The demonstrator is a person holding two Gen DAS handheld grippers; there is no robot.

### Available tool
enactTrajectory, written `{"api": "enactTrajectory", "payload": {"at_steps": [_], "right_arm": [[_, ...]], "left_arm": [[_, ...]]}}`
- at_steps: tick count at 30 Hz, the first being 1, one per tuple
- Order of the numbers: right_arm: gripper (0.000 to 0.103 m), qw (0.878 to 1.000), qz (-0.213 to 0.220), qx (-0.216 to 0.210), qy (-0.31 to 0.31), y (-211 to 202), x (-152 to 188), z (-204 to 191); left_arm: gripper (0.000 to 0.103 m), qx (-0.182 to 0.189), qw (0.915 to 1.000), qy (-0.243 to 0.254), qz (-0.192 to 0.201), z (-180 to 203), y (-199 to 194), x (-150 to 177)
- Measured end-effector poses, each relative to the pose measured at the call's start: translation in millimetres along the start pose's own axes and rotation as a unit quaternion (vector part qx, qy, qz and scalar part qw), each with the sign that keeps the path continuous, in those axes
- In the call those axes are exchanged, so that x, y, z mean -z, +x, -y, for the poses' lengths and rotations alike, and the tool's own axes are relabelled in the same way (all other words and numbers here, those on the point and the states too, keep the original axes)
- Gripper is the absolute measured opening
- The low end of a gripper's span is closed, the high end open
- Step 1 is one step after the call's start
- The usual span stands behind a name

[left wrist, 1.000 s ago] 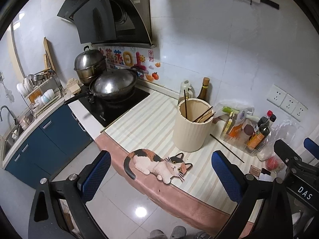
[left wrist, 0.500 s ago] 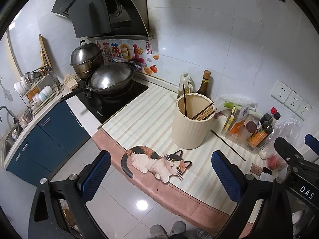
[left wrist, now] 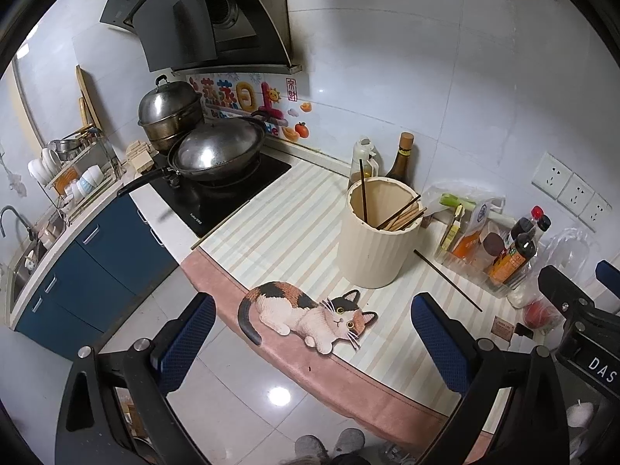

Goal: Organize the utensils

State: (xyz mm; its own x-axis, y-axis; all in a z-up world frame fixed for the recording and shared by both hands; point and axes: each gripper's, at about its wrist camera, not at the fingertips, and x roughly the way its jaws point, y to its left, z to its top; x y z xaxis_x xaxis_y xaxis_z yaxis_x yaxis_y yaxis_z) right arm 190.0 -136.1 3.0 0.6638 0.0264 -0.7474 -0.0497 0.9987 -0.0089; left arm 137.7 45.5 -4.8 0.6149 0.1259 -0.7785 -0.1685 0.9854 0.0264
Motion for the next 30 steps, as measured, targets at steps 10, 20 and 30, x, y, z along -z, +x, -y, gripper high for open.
{"api": "enactTrajectory", "payload": {"at_steps": [10,20,30], "right_arm": [[0.103,1.0,-0.005,-0.002,0.0,3.1,1.8,0.0],[0.103,1.0,-0.005,-0.002,0.001,3.1,1.9,0.0],[0.103,1.0,-0.005,-0.003,0.0,2.9,1.5,-0.2]], "left_arm": [[0.103,-0.003,1.0,0.003,0.002,-1.4,4.1,2.4],[0.103,-0.001,1.0,0.005,0.002,-2.8,5.3,3.1],[0.103,-0.002,1.0,0.007,0.004,-3.2,5.0,3.2]]}}
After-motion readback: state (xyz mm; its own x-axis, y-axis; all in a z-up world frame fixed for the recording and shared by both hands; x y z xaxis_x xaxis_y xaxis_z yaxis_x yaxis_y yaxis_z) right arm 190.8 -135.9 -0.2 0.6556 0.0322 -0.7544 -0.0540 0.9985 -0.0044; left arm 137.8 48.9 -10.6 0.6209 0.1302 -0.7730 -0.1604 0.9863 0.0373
